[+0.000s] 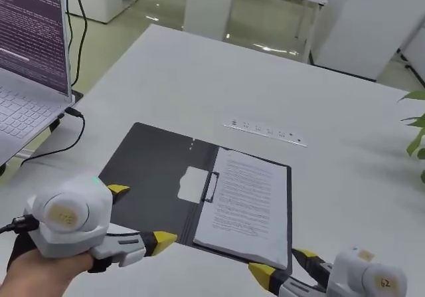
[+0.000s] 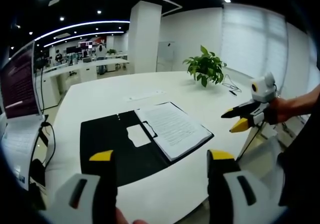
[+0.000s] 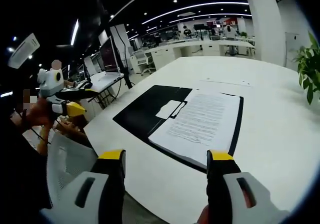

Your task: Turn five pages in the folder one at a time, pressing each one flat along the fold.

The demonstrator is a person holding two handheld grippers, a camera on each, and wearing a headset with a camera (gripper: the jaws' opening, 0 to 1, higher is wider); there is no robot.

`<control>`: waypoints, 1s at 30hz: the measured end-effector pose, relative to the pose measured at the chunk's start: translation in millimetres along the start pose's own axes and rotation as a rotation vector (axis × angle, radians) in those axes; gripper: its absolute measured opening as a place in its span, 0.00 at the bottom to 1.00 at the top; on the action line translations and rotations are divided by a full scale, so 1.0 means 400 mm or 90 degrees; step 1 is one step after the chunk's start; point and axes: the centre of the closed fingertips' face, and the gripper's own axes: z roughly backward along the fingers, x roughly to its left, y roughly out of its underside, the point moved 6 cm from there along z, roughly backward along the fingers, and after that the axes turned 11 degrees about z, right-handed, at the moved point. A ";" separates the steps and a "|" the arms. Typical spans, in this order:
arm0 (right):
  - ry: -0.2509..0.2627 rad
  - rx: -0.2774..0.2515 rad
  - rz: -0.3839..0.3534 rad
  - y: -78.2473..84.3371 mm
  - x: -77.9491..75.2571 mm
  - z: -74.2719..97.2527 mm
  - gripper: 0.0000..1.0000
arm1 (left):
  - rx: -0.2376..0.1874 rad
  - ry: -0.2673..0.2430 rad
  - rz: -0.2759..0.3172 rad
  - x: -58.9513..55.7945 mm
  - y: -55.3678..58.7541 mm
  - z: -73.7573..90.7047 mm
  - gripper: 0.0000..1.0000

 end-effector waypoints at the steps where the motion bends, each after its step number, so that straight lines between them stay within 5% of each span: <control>1: 0.001 0.000 0.000 0.001 -0.001 0.001 0.65 | 0.000 0.000 0.000 0.000 0.000 -0.001 0.74; 9: 0.004 0.005 -0.011 0.006 -0.013 0.011 0.63 | 0.005 0.013 -0.011 -0.006 -0.011 -0.027 0.73; 19: 0.018 0.000 -0.026 0.010 -0.035 0.028 0.62 | 0.009 0.056 -0.032 -0.047 -0.033 -0.087 0.74; 30: 0.021 0.015 -0.034 0.033 -0.040 0.038 0.64 | 0.086 0.124 -0.109 -0.113 0.025 -0.167 0.74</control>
